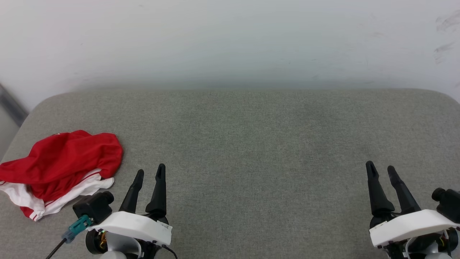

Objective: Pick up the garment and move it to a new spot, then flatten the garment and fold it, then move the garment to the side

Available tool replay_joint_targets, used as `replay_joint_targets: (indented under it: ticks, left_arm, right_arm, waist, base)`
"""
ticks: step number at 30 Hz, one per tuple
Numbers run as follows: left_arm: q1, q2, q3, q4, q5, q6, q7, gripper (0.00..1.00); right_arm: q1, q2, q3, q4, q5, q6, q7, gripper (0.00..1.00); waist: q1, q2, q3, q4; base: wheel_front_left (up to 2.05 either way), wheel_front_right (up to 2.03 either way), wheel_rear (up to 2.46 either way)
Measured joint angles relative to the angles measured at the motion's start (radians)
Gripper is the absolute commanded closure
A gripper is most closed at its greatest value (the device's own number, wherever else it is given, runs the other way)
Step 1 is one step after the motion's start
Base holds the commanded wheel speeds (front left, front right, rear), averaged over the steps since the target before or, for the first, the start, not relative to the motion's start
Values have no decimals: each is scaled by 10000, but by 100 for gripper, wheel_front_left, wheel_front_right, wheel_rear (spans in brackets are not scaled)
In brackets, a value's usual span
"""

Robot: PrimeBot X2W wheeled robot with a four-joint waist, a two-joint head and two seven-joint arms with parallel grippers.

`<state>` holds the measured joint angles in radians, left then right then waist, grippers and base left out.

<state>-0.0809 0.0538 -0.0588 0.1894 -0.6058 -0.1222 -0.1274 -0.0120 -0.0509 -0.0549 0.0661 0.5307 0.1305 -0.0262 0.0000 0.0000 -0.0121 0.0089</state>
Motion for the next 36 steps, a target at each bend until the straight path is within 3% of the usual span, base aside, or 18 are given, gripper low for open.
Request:
replay_joint_targets:
  ticks: [16,36]
  left_arm:
    - [-115,242,-362,230,2010,113,-428,0]
    - [-241,336,-669,516,3684,267,-874,0]
  right_arm:
    - [122,0,-111,-309,-1655,0,-12,0]
    - [170,0,-222,-516,-3294,2,-176,0]
  waist:
    - [0,0,-20,30]
    - [0,0,-71,50]
  base:
    - [0,0,0]
    - [0,0,0]
